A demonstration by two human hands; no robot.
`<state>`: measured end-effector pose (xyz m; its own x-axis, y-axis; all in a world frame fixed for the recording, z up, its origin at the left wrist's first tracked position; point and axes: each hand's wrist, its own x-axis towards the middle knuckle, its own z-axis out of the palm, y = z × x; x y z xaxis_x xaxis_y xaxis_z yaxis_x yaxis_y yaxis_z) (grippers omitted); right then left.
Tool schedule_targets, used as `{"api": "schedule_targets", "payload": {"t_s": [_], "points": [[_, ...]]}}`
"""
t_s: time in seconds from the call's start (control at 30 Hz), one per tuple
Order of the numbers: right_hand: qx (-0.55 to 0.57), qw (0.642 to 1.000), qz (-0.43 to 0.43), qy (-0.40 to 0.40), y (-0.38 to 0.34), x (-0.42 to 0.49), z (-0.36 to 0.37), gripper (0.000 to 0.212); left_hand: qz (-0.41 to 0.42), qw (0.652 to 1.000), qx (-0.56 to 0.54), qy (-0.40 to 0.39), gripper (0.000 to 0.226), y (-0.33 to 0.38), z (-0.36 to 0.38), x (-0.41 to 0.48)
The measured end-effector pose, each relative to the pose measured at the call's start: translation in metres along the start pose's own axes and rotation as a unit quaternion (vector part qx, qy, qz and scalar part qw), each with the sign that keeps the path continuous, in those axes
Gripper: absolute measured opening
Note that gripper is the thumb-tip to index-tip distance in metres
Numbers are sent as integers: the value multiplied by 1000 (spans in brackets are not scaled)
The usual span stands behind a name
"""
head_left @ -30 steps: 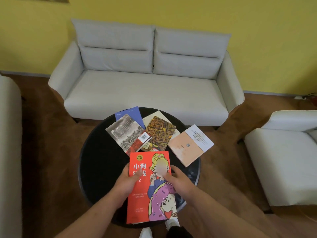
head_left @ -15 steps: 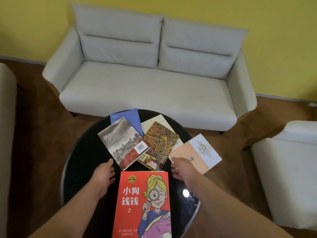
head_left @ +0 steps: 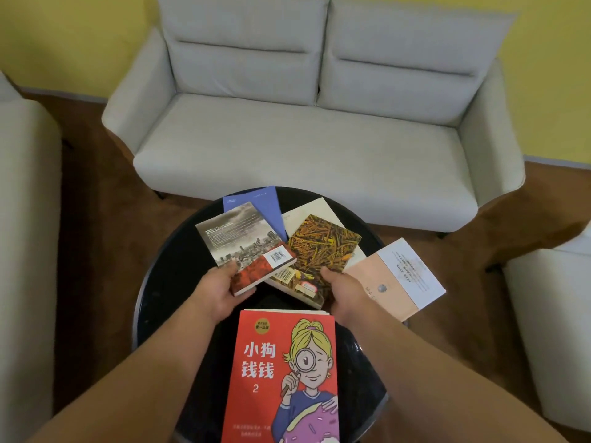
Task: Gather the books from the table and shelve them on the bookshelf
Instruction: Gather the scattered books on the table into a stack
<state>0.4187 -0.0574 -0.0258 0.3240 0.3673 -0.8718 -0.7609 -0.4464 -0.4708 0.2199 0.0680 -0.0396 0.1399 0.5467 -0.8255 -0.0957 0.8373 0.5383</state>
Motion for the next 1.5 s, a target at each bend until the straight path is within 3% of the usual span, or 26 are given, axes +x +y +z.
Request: {"api": "schedule_targets", "payload": {"t_s": [0.17, 0.27, 0.33, 0.47, 0.67, 0.83, 0.93, 1.0, 1.17, 1.23, 1.3, 1.37, 1.5], "points": [[-20, 996, -84, 3, -19, -17, -1, 5, 96, 995, 28, -16, 23, 23, 2, -25], [-90, 980, -178, 28, -37, -40, -21, 11, 126, 991, 24, -29, 21, 34, -6, -52], [-107, 963, -243, 42, -46, -61, -39, 5, 153, 986, 26, -54, 23, 39, -13, -75], [-109, 946, -304, 37, -45, -109, -66, 23, 185, 978, 17, -95, 27, 42, -28, -126], [-77, 933, -353, 8, -17, -164, -88, 42, 150, 971, 103, -158, 27, -3, -62, -188], [-78, 920, -384, 24, -7, -199, -112, 42, 65, 968, 145, -195, 28, -61, -86, -212], [-101, 910, -399, 44, -4, -214, -117, 61, 88, 956, 205, -190, 27, -84, -96, -214], [-99, 905, -409, 60, 0, -221, -118, 60, 130, 935, 283, -171, 30, -89, -97, -214], [15, 939, -338, 58, 18, -230, -132, 32, 193, 877, 428, -102, 28, -84, -87, -223], [70, 965, -249, 51, 34, -227, -140, 20, 207, 828, 515, -72, 20, -81, -85, -225], [104, 984, -143, 35, 57, -222, -141, 22, 215, 778, 588, -54, 16, -76, -82, -228], [112, 991, -76, 19, 83, -212, -139, 24, 201, 814, 536, -97, 21, -72, -78, -226], [54, 998, -26, -7, 118, -194, -129, 30, 159, 894, 383, -171, 40, -68, -73, -215]]}}
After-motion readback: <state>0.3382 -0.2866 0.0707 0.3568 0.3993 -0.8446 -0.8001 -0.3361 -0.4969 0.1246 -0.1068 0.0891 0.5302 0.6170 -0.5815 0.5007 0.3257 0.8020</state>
